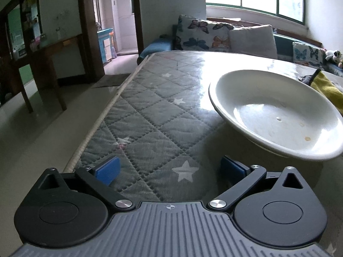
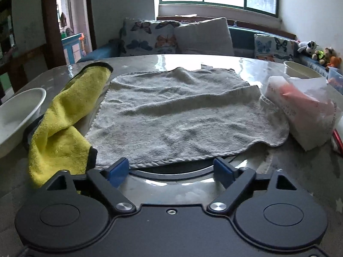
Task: Clean bowl
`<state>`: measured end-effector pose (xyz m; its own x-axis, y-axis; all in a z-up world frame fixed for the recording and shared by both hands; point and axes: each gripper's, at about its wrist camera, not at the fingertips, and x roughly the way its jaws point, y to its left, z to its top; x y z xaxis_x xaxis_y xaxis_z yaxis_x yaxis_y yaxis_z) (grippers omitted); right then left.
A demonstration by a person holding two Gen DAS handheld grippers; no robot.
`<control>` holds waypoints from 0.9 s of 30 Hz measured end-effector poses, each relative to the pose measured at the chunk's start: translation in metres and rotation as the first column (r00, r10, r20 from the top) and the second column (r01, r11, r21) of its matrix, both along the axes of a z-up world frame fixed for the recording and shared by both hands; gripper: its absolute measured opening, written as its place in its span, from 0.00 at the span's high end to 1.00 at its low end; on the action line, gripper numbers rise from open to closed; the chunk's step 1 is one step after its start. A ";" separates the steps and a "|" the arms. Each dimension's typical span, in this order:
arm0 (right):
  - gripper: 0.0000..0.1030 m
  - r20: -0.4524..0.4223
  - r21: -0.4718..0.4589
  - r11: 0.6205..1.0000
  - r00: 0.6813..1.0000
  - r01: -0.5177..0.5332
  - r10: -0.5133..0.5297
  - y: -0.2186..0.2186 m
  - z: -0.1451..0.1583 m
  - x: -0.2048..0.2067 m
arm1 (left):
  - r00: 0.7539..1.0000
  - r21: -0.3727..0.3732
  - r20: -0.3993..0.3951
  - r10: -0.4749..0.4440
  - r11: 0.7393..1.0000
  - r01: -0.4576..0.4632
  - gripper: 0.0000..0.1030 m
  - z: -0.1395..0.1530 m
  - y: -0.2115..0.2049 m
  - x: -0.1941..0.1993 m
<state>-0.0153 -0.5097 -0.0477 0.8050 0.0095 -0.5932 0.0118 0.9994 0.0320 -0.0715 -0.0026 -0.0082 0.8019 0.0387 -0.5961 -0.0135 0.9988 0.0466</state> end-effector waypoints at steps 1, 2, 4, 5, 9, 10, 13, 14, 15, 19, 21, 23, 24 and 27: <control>0.10 -0.002 0.005 1.000 1.000 -0.005 0.005 0.000 0.000 0.000 | 1.000 -0.015 -0.005 0.002 1.000 -0.002 0.01 0.000 0.002 0.001; 0.06 -0.003 0.008 1.000 1.000 -0.009 0.009 -0.001 0.000 0.001 | 1.000 -0.020 -0.006 0.002 1.000 -0.002 0.01 0.000 0.003 0.001; 0.03 -0.009 0.006 1.000 1.000 -0.021 0.021 0.001 -0.001 0.002 | 1.000 -0.017 -0.006 0.002 1.000 -0.002 0.01 0.000 0.001 0.002; 0.02 -0.010 0.005 1.000 1.000 -0.024 0.024 0.001 -0.001 0.002 | 1.000 -0.014 -0.005 0.002 1.000 -0.002 0.01 0.000 0.000 0.002; 0.00 -0.015 0.002 1.000 0.999 -0.031 0.031 0.002 -0.001 0.003 | 1.000 -0.016 -0.005 0.005 1.000 -0.005 0.00 0.000 -0.001 0.005; 0.00 -0.015 0.001 1.000 0.999 -0.031 0.031 0.002 0.000 0.003 | 1.000 -0.017 -0.004 0.006 1.000 -0.006 0.00 0.000 -0.002 0.005; 0.00 -0.016 -0.001 1.000 0.999 -0.032 0.032 0.003 0.000 0.004 | 1.000 -0.017 -0.003 0.007 1.000 -0.007 0.00 0.000 -0.003 0.006; 0.00 -0.017 -0.002 0.999 0.999 -0.032 0.032 0.003 0.000 0.004 | 1.000 -0.018 -0.003 0.007 1.000 -0.007 0.00 -0.001 -0.003 0.007; 0.00 -0.017 -0.002 0.999 0.999 -0.032 0.032 0.003 0.000 0.004 | 1.000 -0.019 -0.003 0.007 1.000 -0.007 0.00 -0.001 -0.004 0.008; 0.00 -0.013 0.007 0.999 0.999 -0.033 0.033 0.002 0.001 0.003 | 1.000 -0.018 -0.002 0.008 1.000 -0.008 0.00 -0.002 -0.003 0.007; 0.00 -0.010 0.014 0.999 0.999 -0.032 0.032 0.000 0.001 0.003 | 1.000 -0.017 -0.002 0.008 1.000 -0.008 0.00 -0.002 -0.003 0.008; 0.00 -0.010 -0.002 0.999 0.999 -0.033 0.033 0.001 0.002 0.002 | 1.000 -0.018 -0.003 0.008 1.000 -0.008 0.00 -0.002 -0.003 0.008; 0.00 0.001 -0.020 1.000 1.000 -0.024 0.024 0.002 0.003 0.000 | 1.000 -0.018 -0.003 0.008 1.000 -0.008 0.00 -0.001 -0.003 0.008; 0.00 0.024 -0.078 0.997 1.000 -0.019 0.021 0.001 0.006 -0.006 | 1.000 -0.018 -0.003 0.008 1.000 -0.008 0.00 -0.001 -0.002 0.009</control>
<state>-0.0213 -0.5091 -0.0417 0.8195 -0.0198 -0.5728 -0.0077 0.9989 -0.0455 -0.0625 -0.0047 -0.0094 0.7999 0.0346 -0.5991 -0.0217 0.9994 0.0287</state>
